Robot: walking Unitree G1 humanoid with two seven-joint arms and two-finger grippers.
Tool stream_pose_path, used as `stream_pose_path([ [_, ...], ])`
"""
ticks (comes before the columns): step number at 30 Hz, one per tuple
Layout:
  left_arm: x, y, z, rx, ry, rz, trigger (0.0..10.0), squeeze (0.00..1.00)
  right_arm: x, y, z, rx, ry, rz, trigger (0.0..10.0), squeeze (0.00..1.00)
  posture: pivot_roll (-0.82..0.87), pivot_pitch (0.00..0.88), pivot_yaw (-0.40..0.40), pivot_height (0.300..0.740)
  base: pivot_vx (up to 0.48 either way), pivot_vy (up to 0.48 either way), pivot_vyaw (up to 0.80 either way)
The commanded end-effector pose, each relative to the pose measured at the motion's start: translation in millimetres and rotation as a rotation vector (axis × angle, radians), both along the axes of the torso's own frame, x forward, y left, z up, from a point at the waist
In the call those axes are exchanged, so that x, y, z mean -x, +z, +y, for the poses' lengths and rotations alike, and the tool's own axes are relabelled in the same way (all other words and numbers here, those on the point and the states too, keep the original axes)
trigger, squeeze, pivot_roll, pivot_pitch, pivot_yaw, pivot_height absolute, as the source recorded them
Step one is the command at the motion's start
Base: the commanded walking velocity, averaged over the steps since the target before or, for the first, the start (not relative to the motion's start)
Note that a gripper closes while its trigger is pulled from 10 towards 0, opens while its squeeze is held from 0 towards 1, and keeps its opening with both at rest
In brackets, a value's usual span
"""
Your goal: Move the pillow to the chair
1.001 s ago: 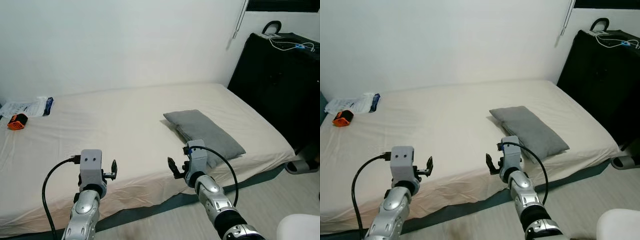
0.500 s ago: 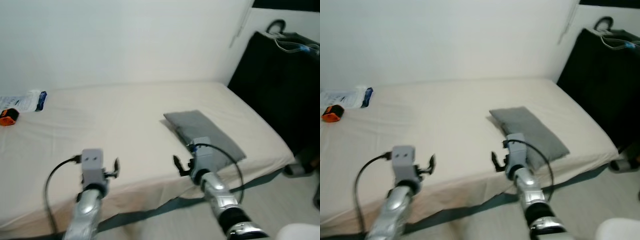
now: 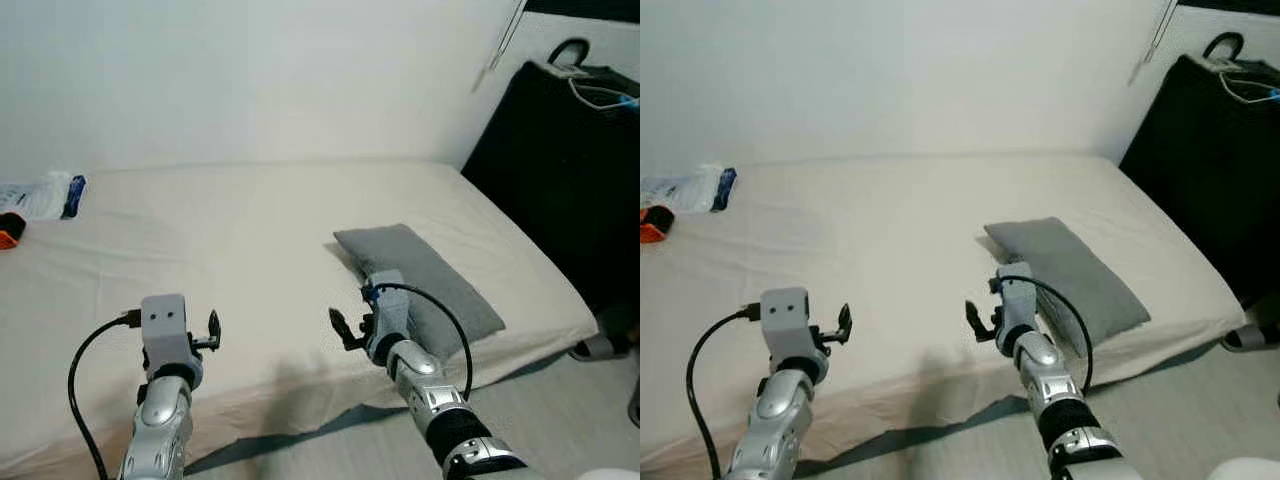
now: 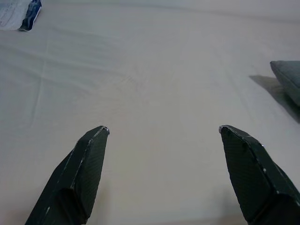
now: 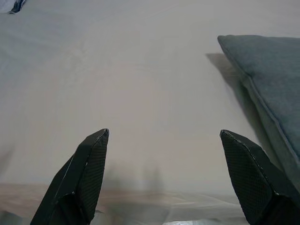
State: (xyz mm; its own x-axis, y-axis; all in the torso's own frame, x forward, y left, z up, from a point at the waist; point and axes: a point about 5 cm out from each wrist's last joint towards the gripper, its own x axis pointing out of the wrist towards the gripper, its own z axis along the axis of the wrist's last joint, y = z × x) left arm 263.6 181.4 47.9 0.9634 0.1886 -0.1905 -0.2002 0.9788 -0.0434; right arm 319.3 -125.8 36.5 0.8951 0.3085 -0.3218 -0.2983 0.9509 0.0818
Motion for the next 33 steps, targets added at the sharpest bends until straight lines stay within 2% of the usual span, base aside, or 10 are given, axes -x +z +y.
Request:
stream_pose_path([
  [1, 2.8, -6, -1.6, 0.012, 0.006, 0.024, 10.0, 0.00, 1.7, -4, -6.2, 0.023, -0.006, 0.024, 10.0, 0.00, 0.06, 0.000, -0.128, 0.729, 0.000, 0.000, 0.00],
  [7, 2.0, -6, -2.1, 0.002, 0.000, 0.021, 10.0, 0.00, 0.5, -2, -4.7, 0.023, 0.009, 0.010, 10.0, 0.00, 0.06, 0.000, -0.130, 0.729, 0.000, 0.000, 0.00],
  [23, -0.5, -1, -9.1, 0.002, -0.032, 0.008, 10.0, 0.00, 0.6, 1, 2.2, 0.019, 0.047, -0.011, 10.0, 0.00, 0.07, 0.000, -0.121, 0.729, 0.000, 0.000, 0.80],
  [33, -0.1, 1, -13.8, 0.027, -0.059, -0.013, 10.0, 0.00, 0.7, 1, 0.5, 0.002, 0.028, -0.010, 10.0, 0.00, 0.07, 0.000, -0.122, 0.729, 0.000, 0.000, 0.00],
])
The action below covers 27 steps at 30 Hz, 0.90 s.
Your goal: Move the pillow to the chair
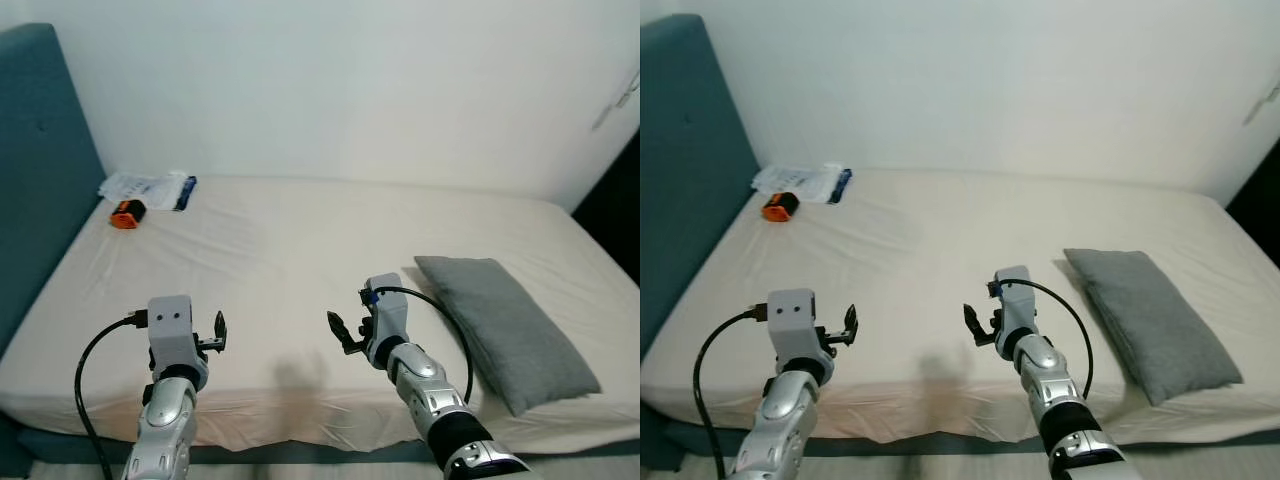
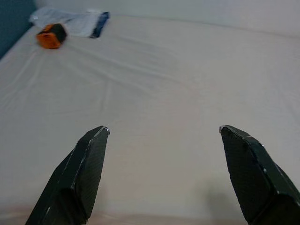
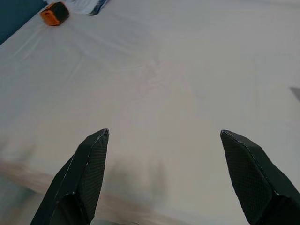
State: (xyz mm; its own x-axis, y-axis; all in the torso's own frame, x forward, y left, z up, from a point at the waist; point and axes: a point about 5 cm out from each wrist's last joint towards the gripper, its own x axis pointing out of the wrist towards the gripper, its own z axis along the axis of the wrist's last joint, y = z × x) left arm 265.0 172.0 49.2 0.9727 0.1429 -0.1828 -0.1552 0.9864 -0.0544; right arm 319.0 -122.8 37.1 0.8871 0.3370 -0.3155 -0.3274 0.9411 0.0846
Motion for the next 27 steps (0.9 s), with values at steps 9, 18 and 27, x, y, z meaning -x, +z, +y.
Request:
stream_pose_path([
  [9, 0.8, 3.8, -4.3, 0.036, -0.016, -0.031, 10.0, 0.00, -0.5, 1.1, -2.4, 0.007, -0.002, -0.008, 10.0, 0.00, 0.07, 0.000, -0.123, 0.729, 0.110, 0.000, 0.00],
  [18, 1.1, 3.6, -3.0, 0.037, -0.007, -0.032, 10.0, 0.00, -0.6, 1.3, -3.0, 0.008, -0.001, -0.009, 10.0, 0.00, 0.06, 0.000, -0.125, 0.729, 0.333, 0.000, 0.00],
  [27, 2.7, 2.4, 0.7, 0.043, 0.026, -0.033, 10.0, 0.00, 0.0, 0.9, -3.9, 0.014, 0.005, -0.008, 10.0, 0.00, 0.06, 0.000, -0.125, 0.729, 0.105, 0.000, 0.00],
])
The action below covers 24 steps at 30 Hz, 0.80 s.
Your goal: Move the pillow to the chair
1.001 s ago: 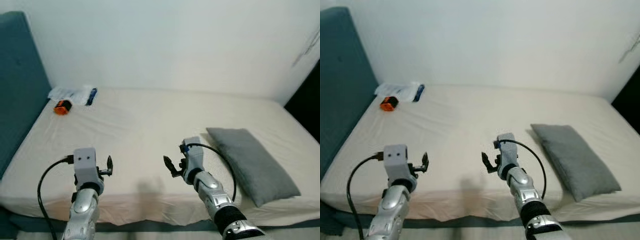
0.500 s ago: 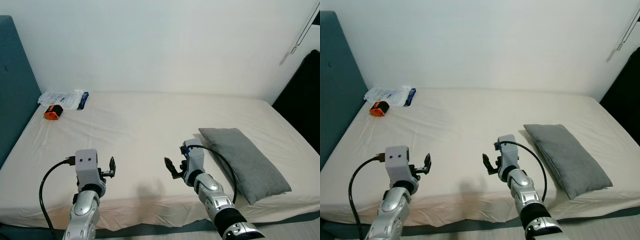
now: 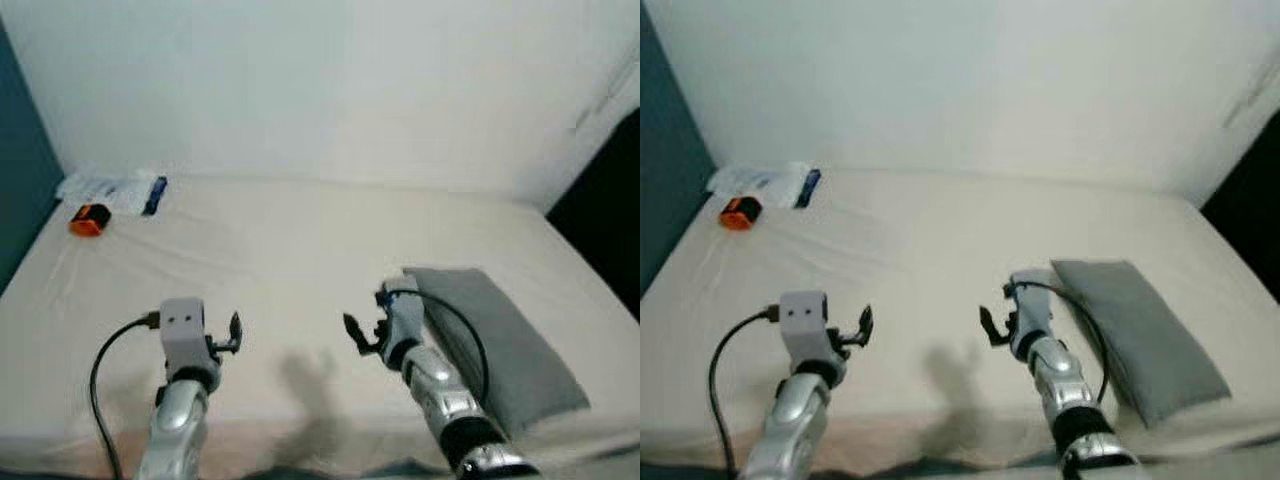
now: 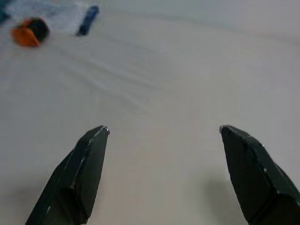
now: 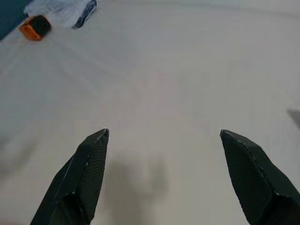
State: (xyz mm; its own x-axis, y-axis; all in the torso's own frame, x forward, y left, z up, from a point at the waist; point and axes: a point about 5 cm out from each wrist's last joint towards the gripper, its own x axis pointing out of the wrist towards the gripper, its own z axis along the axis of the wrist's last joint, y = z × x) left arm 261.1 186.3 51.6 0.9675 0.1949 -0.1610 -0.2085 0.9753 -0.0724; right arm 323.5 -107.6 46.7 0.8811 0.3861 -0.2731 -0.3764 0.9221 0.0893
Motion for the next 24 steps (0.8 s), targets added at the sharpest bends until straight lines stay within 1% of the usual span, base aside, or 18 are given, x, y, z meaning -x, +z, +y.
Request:
stream_pose_path([
  [1, -0.8, -0.4, -12.7, 0.028, -0.024, -0.008, 10.0, 0.00, 4.7, -8.7, -19.2, 0.034, -0.042, 0.031, 10.0, 0.00, 0.06, 0.000, -0.127, 0.729, 0.000, 0.000, 0.00],
  [6, -0.3, -1.9, -8.4, 0.028, -0.004, -0.009, 10.0, 0.00, 4.4, -8.1, -19.8, 0.036, -0.031, 0.028, 10.0, 0.00, 0.06, 0.000, -0.134, 0.729, 0.000, 0.000, 0.00],
  [24, 1.6, -3.1, -8.4, 0.013, -0.011, -0.010, 10.0, 0.00, 4.7, -7.9, -17.4, 0.034, -0.018, 0.025, 10.0, 0.00, 0.06, 0.000, -0.130, 0.729, 0.000, 0.000, 0.00],
])
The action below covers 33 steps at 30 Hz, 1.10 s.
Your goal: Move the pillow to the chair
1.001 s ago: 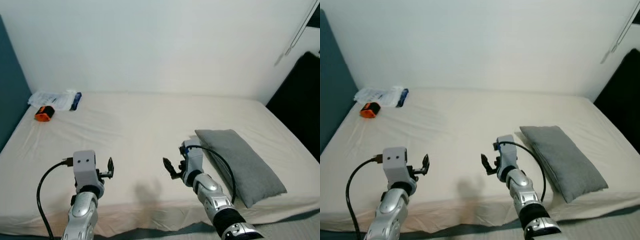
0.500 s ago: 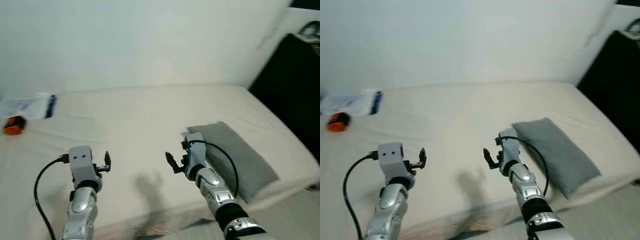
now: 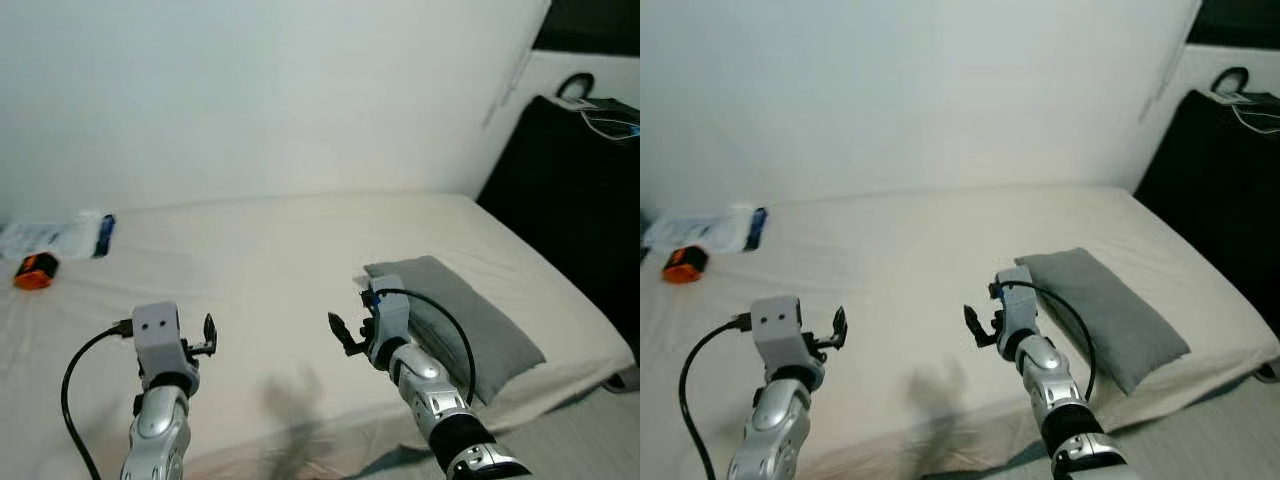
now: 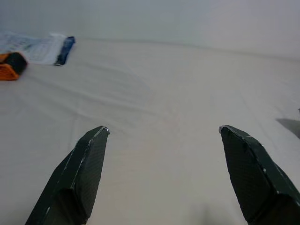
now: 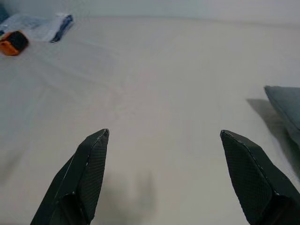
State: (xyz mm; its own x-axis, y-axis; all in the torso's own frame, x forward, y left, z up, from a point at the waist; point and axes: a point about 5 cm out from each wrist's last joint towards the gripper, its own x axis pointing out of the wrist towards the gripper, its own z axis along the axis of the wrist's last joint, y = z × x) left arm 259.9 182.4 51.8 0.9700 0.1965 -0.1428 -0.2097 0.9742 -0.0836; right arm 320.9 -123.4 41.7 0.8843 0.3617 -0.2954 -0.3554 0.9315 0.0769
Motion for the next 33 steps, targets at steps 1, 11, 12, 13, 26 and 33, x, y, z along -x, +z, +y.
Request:
stream_pose_path([
  [1, 0.3, -3.2, -5.1, 0.003, -0.019, 0.009, 10.0, 0.00, 2.3, -3.2, -1.2, 0.017, 0.005, 0.009, 10.0, 0.00, 0.06, 0.000, -0.130, 0.729, 0.000, 0.000, 0.00],
  [11, 0.2, -5.3, -9.5, -0.013, -0.046, 0.025, 10.0, 0.00, 3.1, -4.9, 0.4, 0.024, 0.005, 0.018, 10.0, 0.00, 0.06, 0.000, -0.125, 0.729, 0.000, 0.000, 0.00],
  [12, 0.5, -5.8, -10.1, -0.023, -0.054, 0.031, 10.0, 0.00, 3.1, -5.0, 0.5, 0.020, 0.001, 0.018, 10.0, 0.00, 0.06, 0.000, -0.124, 0.729, 0.000, 0.000, 0.00],
  [13, 0.5, -5.8, -10.1, -0.023, -0.054, 0.031, 10.0, 0.00, 3.1, -5.0, 0.5, 0.020, 0.001, 0.018, 10.0, 0.00, 0.06, 0.000, -0.124, 0.729, 0.000, 0.000, 0.00],
  [26, -0.5, -7.1, -11.7, -0.037, -0.079, 0.044, 10.0, 0.00, 2.6, -3.5, 2.0, 0.038, 0.017, -0.004, 10.0, 0.00, 0.07, 0.000, -0.121, 0.729, 0.000, 0.000, 0.12],
  [33, -1.9, -6.1, -11.9, -0.041, -0.081, 0.041, 10.0, 0.00, 2.1, -1.7, 6.9, 0.033, 0.043, -0.012, 10.0, 0.00, 0.07, 0.000, -0.121, 0.729, 0.000, 0.000, 0.80],
])
